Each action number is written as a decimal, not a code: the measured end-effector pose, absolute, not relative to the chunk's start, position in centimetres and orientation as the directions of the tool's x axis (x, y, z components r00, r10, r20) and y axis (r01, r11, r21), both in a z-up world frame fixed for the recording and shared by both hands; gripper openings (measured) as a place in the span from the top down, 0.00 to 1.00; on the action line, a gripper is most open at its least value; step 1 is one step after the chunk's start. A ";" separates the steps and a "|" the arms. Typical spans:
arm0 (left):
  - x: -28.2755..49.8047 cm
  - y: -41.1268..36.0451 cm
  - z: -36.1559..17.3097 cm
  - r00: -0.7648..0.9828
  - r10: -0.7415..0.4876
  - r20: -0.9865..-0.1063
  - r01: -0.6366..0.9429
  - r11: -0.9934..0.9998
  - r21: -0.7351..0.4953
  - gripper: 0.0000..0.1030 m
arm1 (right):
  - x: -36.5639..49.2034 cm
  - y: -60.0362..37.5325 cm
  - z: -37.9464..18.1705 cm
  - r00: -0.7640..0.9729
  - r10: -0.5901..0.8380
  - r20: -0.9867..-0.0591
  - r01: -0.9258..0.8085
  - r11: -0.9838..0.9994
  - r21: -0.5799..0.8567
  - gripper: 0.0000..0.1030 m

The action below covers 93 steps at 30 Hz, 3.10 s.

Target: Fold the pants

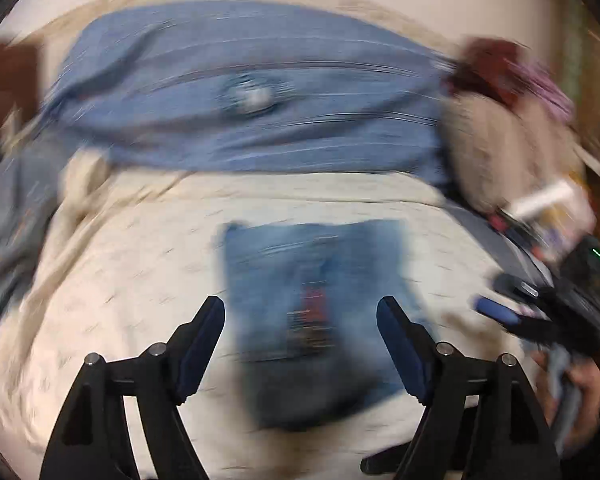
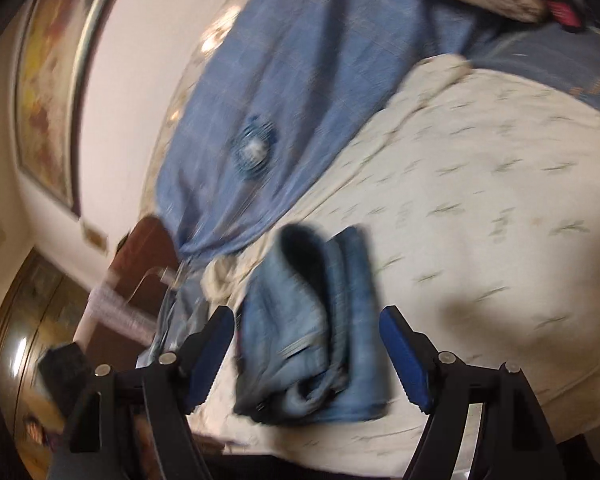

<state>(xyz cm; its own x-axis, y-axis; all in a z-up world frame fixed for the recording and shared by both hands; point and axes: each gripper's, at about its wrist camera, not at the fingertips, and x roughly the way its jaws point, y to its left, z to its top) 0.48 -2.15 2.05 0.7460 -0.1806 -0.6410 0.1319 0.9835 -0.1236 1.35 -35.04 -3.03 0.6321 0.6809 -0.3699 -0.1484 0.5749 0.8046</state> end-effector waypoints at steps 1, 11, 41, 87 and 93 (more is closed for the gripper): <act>1.2 -1.0 0.9 0.726 -0.154 -0.670 0.082 0.987 -0.138 0.24 | 1.6 -33.7 -2.6 0.610 0.689 -0.392 -0.171 0.598 0.783 0.24; 2.9 -2.6 -5.2 0.646 -0.095 -0.757 0.074 0.995 -0.062 0.23 | 6.4 -25.8 -4.8 0.399 0.645 -0.652 -0.165 0.750 0.641 0.29; 2.9 -3.3 -5.0 0.664 -0.052 -0.746 0.098 0.995 0.019 0.19 | 5.0 -25.5 5.0 0.533 0.571 -0.625 -0.256 0.812 0.524 0.37; 11.7 4.3 -4.3 0.566 -0.448 -0.692 -0.022 0.831 -0.556 0.20 | 12.0 -25.7 -5.8 0.306 0.756 -0.579 -0.174 0.642 0.747 0.29; 13.9 3.0 -6.7 0.481 -0.555 -0.679 -0.002 0.774 -0.634 0.23 | 12.1 -26.9 -6.8 0.296 0.813 -0.500 -0.186 0.563 0.805 0.29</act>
<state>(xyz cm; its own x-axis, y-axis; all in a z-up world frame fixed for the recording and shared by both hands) 13.95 2.99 -6.65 0.4808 -0.5551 -0.6787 -0.0016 0.7735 -0.6338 12.07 -26.85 -6.77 0.2964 0.8135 -0.5004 -0.1857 0.5630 0.8053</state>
